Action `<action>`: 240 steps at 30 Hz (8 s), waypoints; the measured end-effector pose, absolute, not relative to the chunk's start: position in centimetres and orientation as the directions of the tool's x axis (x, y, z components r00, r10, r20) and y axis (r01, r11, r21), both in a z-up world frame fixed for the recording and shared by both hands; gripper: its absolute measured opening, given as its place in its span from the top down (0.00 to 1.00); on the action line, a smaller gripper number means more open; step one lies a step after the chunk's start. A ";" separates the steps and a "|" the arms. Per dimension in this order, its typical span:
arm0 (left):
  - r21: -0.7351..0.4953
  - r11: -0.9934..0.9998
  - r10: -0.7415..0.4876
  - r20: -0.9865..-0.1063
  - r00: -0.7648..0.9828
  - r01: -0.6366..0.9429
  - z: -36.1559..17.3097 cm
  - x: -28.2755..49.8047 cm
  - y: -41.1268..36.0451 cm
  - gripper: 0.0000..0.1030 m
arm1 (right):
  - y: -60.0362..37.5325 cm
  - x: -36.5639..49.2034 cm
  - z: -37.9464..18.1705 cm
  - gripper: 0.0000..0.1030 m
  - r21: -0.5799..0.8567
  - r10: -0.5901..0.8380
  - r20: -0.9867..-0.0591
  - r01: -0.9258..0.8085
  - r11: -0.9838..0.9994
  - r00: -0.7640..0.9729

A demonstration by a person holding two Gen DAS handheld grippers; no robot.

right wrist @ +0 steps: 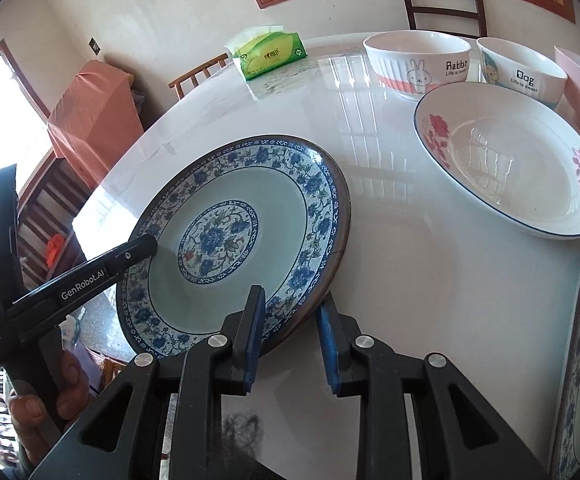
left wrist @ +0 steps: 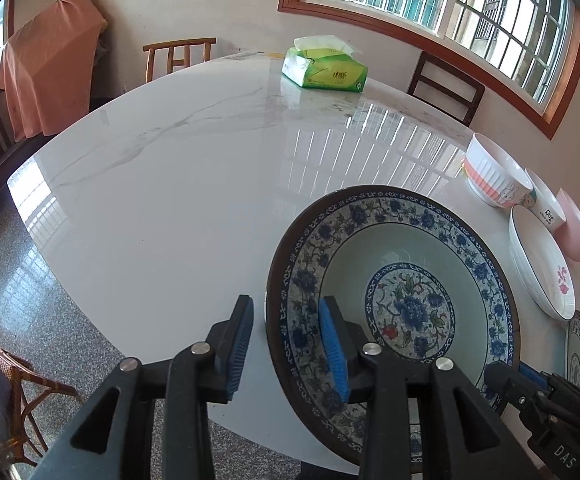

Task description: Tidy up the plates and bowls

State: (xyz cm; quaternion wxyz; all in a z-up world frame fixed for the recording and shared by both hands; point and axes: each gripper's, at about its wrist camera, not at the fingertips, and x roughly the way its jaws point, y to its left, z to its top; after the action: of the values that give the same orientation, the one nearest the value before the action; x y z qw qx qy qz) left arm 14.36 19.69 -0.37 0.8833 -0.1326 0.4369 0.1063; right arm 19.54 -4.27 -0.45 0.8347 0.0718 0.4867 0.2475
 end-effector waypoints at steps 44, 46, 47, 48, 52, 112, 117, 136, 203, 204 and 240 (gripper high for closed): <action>-0.261 0.934 -0.341 -0.856 0.389 0.243 -0.1 15.4 -8.3 0.74 | -37.8 15.0 -1.7 0.85 0.514 0.439 -0.698 -0.032 0.857 0.566; -0.269 0.935 -0.343 -0.853 0.392 0.233 -0.2 15.1 -8.1 0.75 | -37.7 14.3 -1.6 0.86 0.505 0.431 -0.697 -0.034 0.863 0.573; -0.262 0.937 -0.337 -0.853 0.398 0.232 -0.2 14.8 -8.1 0.75 | -37.5 14.0 -1.5 0.86 0.500 0.427 -0.698 -0.034 0.865 0.575; -0.254 0.938 -0.332 -0.853 0.404 0.235 -0.2 14.5 -8.1 0.74 | -37.3 13.6 -1.5 0.86 0.495 0.422 -0.700 -0.035 0.868 0.576; -0.240 0.939 -0.327 -0.848 0.418 0.247 -0.3 13.4 -8.1 0.74 | -36.8 12.3 -1.4 0.85 0.503 0.418 -0.698 -0.019 0.864 0.582; -0.249 0.968 -0.176 -0.766 0.619 -0.032 2.7 8.5 8.1 0.74 | -21.4 13.7 1.4 0.85 0.483 0.547 -0.664 -0.266 0.834 0.510; -0.254 0.965 -0.156 -0.763 0.627 -0.069 2.7 8.7 9.9 0.74 | -19.6 14.6 1.6 0.85 0.472 0.555 -0.665 -0.295 0.831 0.500; -0.243 0.946 -0.048 -0.762 0.646 -0.216 2.5 11.5 16.7 0.74 | -12.0 19.2 1.5 0.84 0.399 0.570 -0.654 -0.413 0.819 0.497; -0.238 0.970 -0.213 -0.767 0.605 0.040 3.6 14.0 6.2 0.62 | -20.3 19.8 1.2 0.33 0.411 0.367 -0.481 -0.165 0.896 0.796; -0.245 0.968 -0.225 -0.770 0.597 0.049 3.6 14.6 5.7 0.62 | -21.8 20.1 1.0 0.33 0.433 0.350 -0.497 -0.123 0.893 0.794; -0.138 0.990 -0.116 -0.853 0.509 -0.006 -1.2 30.0 -2.6 0.67 | -24.9 32.3 -1.9 0.88 0.338 0.358 -0.739 -0.146 0.930 0.571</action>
State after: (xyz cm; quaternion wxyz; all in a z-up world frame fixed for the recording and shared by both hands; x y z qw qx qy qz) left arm 29.99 -2.57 -1.20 0.8664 -0.0617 0.4946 -0.0319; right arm 32.32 -24.93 -1.89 0.8780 0.1203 0.4405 0.1437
